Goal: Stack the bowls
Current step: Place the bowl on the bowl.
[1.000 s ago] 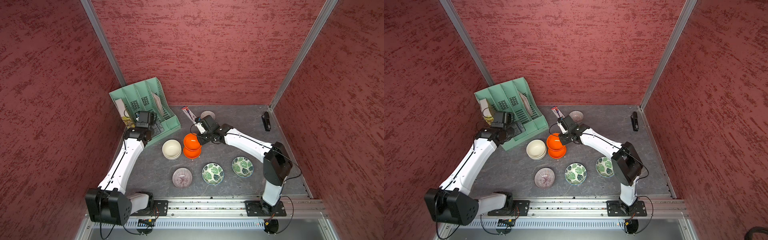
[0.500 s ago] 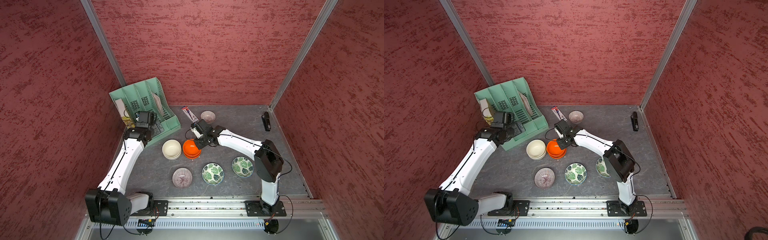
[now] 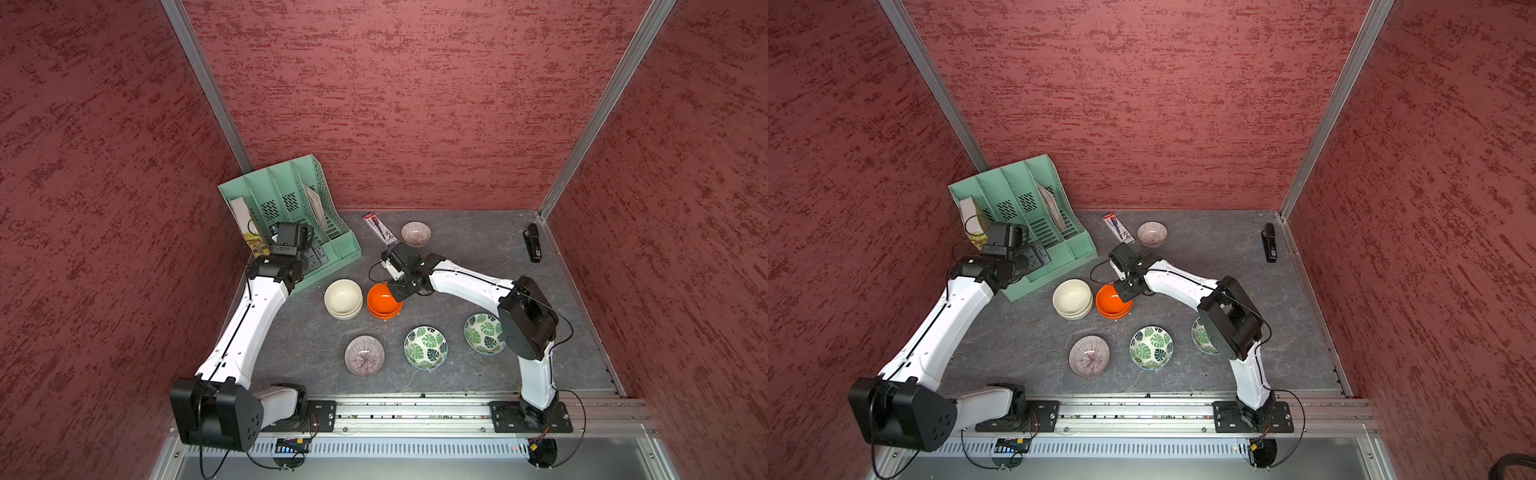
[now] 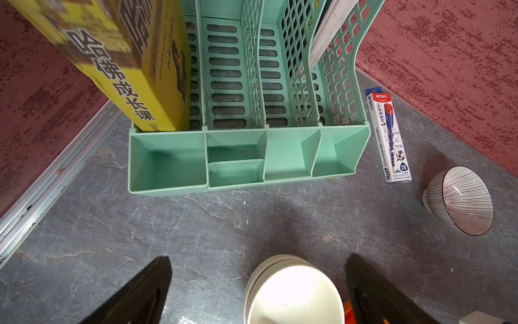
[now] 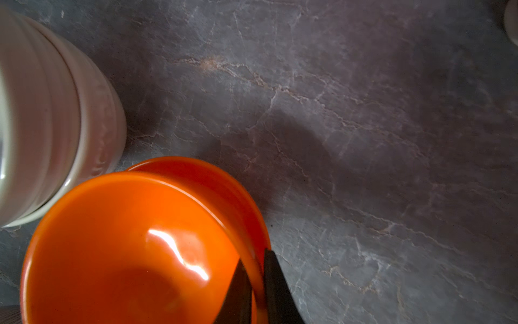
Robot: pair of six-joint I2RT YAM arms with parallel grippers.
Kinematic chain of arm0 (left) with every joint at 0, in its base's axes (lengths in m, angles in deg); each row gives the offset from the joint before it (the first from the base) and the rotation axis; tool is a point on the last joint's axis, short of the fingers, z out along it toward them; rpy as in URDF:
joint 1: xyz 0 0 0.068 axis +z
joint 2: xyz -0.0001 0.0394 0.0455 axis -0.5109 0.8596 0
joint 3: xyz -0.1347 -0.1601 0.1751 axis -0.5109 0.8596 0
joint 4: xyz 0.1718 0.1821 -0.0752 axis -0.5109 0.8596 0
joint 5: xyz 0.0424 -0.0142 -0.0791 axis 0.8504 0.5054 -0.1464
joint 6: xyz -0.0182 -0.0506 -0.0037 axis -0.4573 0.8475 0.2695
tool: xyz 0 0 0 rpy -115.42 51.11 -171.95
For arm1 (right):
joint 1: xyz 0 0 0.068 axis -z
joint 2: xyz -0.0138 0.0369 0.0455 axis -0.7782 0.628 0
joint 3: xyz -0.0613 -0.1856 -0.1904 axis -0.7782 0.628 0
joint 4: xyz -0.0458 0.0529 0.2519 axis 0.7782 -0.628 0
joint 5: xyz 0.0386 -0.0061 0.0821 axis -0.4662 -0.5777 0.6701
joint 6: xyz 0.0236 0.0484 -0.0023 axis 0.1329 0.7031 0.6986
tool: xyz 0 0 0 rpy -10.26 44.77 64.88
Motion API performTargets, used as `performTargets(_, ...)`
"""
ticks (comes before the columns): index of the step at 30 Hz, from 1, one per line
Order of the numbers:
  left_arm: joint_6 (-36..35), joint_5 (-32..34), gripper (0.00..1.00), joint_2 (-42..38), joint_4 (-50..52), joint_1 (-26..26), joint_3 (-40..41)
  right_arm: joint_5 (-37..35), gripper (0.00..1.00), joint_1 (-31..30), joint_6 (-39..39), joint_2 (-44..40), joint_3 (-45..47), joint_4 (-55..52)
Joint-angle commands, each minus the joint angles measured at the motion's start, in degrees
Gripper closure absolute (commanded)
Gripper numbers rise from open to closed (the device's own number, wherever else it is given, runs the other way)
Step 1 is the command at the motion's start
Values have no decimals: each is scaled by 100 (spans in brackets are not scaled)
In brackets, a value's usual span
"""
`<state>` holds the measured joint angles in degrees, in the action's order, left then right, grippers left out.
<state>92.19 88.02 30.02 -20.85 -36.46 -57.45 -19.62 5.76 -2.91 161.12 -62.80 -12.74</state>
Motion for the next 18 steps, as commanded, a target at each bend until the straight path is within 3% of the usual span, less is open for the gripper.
performTargets(1, -35, 64, 0, -117, 22, -20, -33, -135, 90, -49, -8, 30, -252, 42)
performTargets(4, -37, 59, 0, -117, 22, -16, -33, -184, 77, -60, 11, 66, -265, 32)
performTargets(11, -36, 60, 0, -126, 21, -6, -24, -314, 66, -58, 3, 13, -271, -25)
performTargets(18, -59, 77, 0, -134, 30, -6, -33, -306, 70, -5, -10, -299, -72, 15)
